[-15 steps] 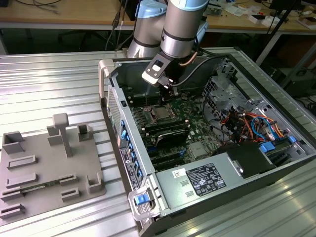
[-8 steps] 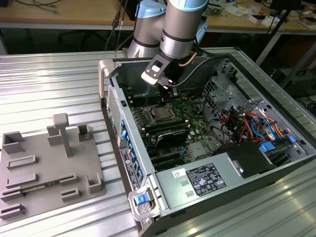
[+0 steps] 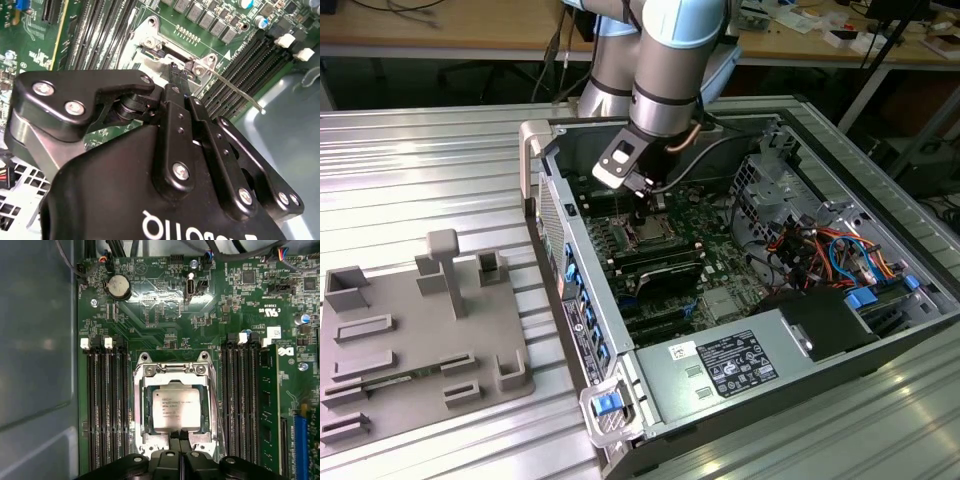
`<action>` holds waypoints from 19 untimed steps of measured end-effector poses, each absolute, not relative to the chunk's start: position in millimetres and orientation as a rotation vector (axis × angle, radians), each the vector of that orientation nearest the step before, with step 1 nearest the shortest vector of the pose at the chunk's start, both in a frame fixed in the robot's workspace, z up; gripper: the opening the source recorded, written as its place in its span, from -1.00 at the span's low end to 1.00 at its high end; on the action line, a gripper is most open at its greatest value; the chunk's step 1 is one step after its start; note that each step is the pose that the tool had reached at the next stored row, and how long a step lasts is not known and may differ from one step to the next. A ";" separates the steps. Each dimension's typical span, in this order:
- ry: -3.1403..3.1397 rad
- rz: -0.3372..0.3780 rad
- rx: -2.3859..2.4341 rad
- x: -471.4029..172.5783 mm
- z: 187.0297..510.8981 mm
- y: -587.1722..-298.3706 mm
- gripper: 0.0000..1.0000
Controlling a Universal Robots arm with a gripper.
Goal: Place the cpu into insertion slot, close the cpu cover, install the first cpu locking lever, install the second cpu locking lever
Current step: 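Close the cpu cover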
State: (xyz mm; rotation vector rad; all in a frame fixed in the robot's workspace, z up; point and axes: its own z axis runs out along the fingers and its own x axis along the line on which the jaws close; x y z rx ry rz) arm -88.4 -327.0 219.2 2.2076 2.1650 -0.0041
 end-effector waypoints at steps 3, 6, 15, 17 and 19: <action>2.165 -0.004 2.208 -88.5 211.6 -326.9 -0.79; 2.165 -0.005 2.208 -88.8 206.0 -327.0 -0.79; 2.166 -0.002 2.208 -93.6 206.6 -326.9 -0.79; 2.167 -0.002 2.208 -95.7 204.4 -327.1 -0.79; 2.168 -0.001 2.209 -96.0 202.7 -327.1 -0.79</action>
